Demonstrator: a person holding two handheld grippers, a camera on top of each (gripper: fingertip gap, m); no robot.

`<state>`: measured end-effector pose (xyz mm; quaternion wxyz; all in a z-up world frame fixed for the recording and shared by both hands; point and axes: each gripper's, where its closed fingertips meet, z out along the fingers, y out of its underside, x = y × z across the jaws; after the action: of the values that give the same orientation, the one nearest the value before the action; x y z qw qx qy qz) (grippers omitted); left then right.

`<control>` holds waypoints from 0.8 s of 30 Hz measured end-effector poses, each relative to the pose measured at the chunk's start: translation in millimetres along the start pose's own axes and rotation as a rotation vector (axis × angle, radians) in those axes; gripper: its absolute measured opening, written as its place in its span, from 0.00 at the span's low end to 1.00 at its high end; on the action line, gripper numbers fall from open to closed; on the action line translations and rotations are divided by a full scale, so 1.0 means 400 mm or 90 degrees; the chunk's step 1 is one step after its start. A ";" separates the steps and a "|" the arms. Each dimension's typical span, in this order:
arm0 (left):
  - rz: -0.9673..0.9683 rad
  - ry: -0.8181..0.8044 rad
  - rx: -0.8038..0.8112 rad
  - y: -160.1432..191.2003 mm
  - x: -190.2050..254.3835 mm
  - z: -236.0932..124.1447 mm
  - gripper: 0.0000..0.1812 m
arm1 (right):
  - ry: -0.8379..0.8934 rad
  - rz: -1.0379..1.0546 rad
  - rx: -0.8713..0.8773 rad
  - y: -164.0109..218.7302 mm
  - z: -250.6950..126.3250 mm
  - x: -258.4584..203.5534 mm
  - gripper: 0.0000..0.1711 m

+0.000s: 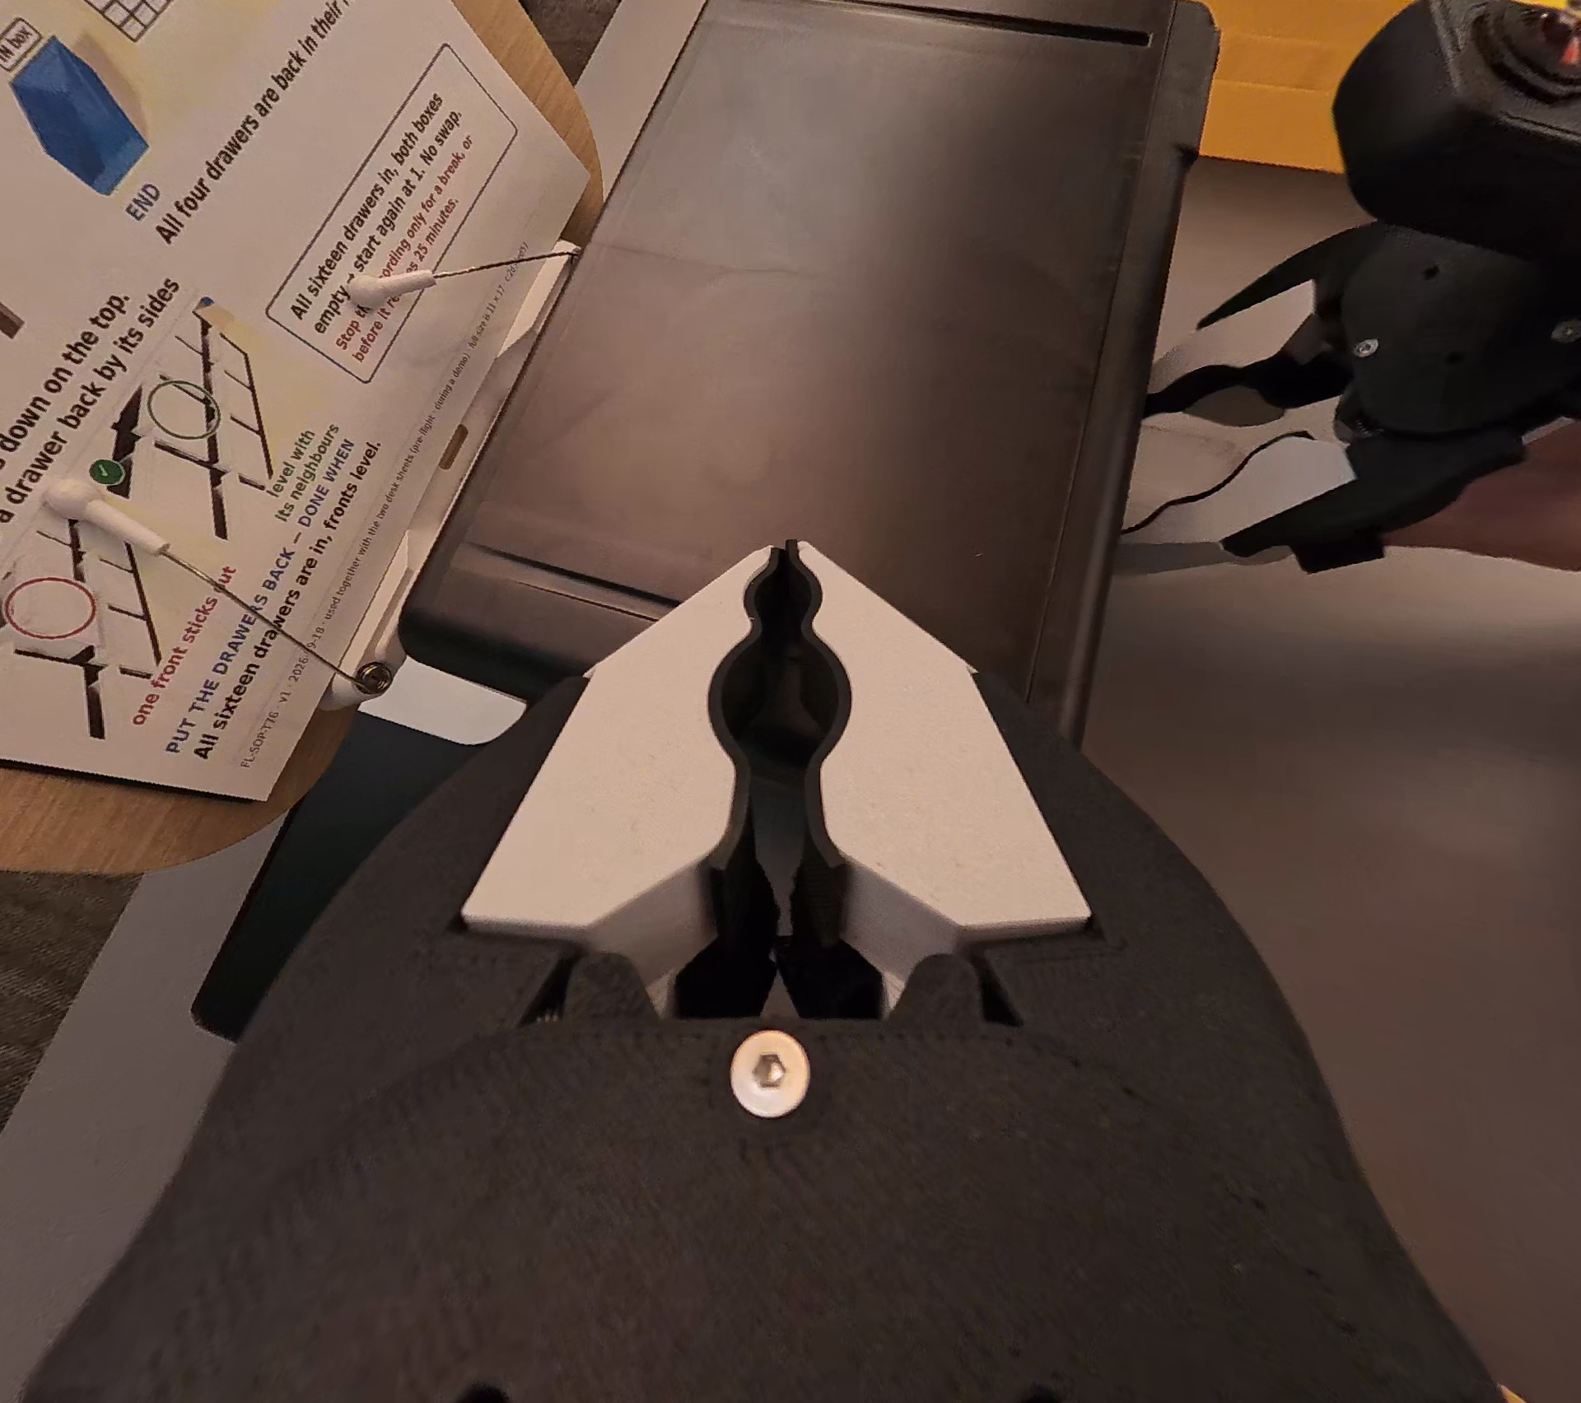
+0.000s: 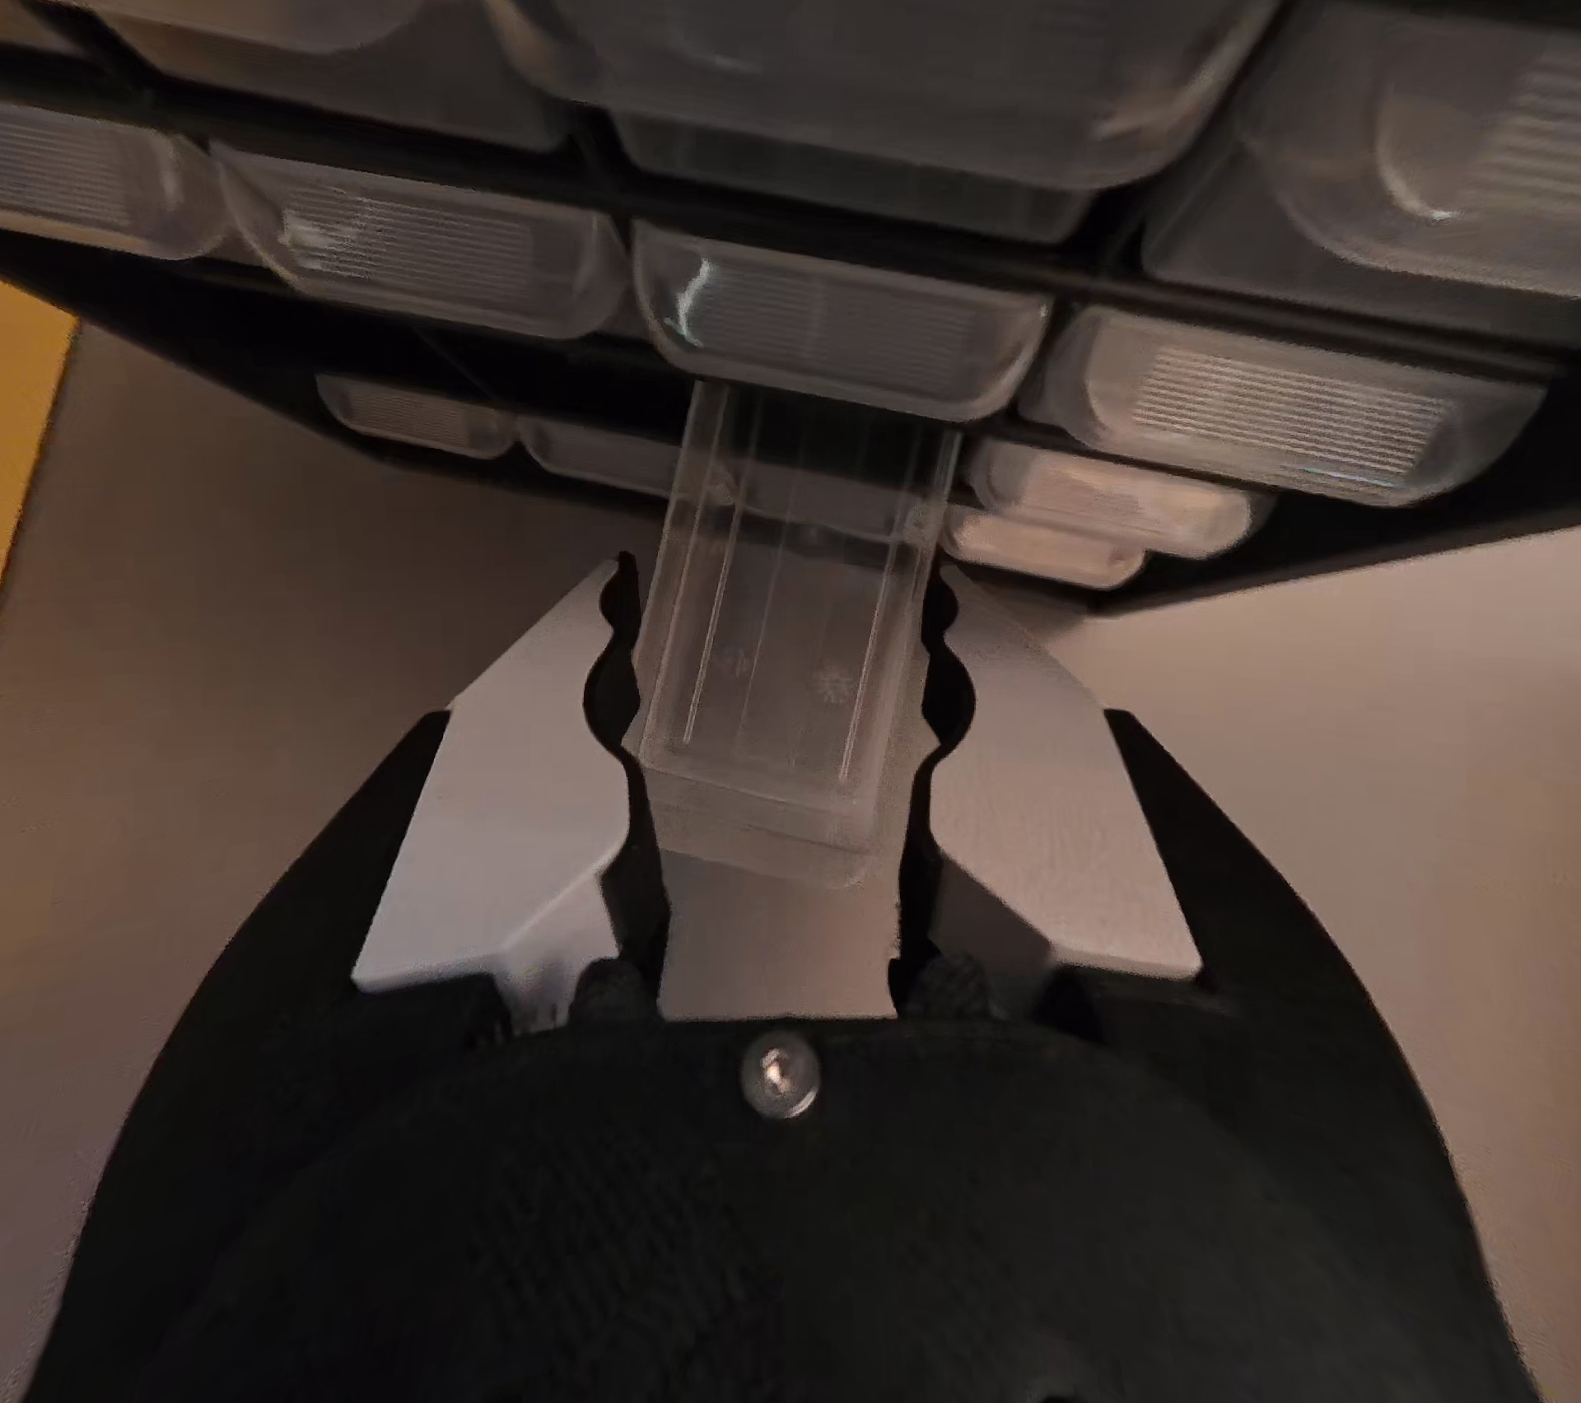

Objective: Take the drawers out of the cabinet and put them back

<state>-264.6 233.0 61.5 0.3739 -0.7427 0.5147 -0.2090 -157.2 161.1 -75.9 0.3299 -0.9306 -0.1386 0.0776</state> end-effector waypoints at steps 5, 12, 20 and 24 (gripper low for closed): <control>0.000 0.002 0.003 0.000 0.000 0.000 0.00 | 0.001 -0.195 0.172 -0.019 -0.067 0.000 0.45; 0.009 -0.002 -0.008 0.001 0.000 0.000 0.00 | 0.030 -0.685 0.350 0.069 -0.153 -0.068 0.20; -0.002 0.000 -0.005 0.001 0.000 0.000 0.00 | 0.075 -0.767 0.343 0.069 -0.115 -0.070 0.02; 0.002 -0.003 -0.013 0.001 0.000 0.000 0.00 | 0.129 -0.740 0.304 0.030 -0.087 -0.016 0.01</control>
<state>-264.8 232.8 61.0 0.3679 -0.7462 0.5169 -0.2016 -152.7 129.6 -56.3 0.5282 -0.6070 -0.5679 -0.1734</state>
